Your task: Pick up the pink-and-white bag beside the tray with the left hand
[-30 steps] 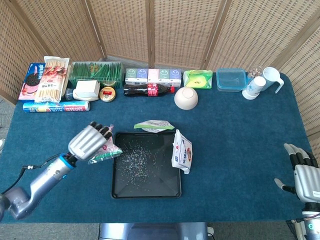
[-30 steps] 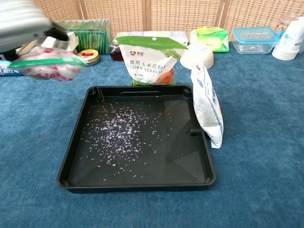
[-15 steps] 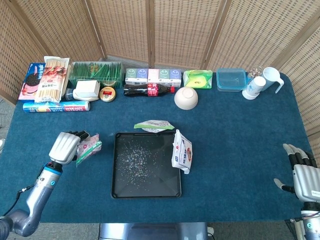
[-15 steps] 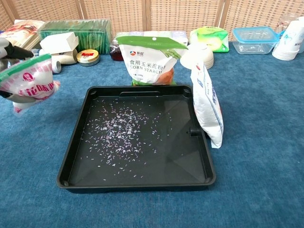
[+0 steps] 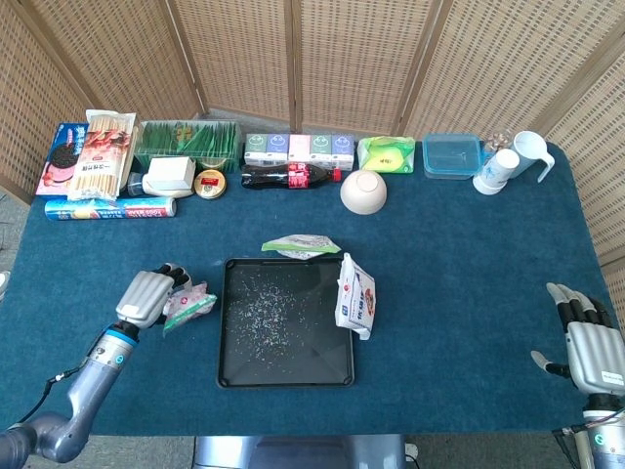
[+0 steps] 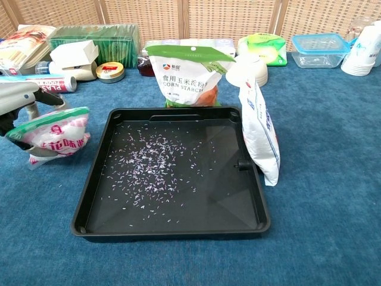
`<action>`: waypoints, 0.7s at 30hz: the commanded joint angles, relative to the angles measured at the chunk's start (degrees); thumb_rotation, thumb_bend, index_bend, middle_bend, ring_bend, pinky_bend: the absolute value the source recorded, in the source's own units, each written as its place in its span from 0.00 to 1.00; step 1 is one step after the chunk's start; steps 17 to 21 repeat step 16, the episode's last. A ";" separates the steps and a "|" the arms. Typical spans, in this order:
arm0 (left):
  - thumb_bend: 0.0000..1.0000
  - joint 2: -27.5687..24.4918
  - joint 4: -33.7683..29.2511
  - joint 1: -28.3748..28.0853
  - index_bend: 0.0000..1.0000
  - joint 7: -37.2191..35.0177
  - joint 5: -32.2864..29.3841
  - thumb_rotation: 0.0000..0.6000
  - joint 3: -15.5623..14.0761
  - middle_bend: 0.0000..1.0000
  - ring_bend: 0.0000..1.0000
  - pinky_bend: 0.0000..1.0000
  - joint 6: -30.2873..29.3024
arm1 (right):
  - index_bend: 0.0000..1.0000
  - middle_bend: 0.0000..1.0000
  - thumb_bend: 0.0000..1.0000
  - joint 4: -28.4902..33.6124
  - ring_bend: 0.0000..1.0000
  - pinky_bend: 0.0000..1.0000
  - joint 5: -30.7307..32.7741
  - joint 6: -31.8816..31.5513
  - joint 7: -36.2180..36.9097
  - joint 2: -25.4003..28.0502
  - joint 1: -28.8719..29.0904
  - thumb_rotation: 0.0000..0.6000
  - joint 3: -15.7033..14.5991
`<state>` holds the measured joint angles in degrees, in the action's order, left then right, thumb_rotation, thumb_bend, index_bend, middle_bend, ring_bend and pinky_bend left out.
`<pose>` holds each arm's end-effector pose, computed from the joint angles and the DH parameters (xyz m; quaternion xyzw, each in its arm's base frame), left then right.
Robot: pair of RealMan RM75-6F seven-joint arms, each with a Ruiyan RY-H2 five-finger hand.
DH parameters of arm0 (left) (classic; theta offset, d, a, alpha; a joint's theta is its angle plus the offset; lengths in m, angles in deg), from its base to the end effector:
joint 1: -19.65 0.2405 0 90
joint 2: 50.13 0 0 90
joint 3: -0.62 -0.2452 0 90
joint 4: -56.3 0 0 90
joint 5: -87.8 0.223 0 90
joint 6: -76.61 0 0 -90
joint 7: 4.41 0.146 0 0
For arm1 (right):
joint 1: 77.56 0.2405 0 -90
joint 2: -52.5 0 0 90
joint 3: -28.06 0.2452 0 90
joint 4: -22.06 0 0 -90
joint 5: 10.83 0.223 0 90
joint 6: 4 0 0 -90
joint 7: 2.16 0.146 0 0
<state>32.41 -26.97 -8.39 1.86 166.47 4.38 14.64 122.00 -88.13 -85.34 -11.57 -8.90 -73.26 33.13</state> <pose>-0.2302 0.2868 0.0047 -0.7174 -0.4040 -0.3668 0.4331 -0.3043 -0.1854 0.1477 0.5736 -0.4121 0.3291 0.6268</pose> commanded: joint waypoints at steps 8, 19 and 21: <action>0.00 -4.92 -3.64 0.86 0.04 1.33 5.03 0.93 -1.91 0.00 0.00 0.20 -4.25 | 0.03 0.11 0.00 0.24 0.12 0.09 -0.26 -0.25 -0.43 -0.02 -0.16 1.00 -0.28; 0.00 -11.52 -5.13 5.26 0.04 -0.30 6.84 0.95 -3.85 0.00 0.00 0.19 -10.06 | 0.03 0.11 0.00 0.32 0.12 0.09 -0.10 -0.28 -0.60 0.01 -0.14 1.00 -0.22; 0.00 -11.52 -5.13 5.26 0.04 -0.30 6.84 0.95 -3.85 0.00 0.00 0.19 -10.06 | 0.03 0.11 0.00 0.32 0.12 0.09 -0.10 -0.28 -0.60 0.01 -0.14 1.00 -0.22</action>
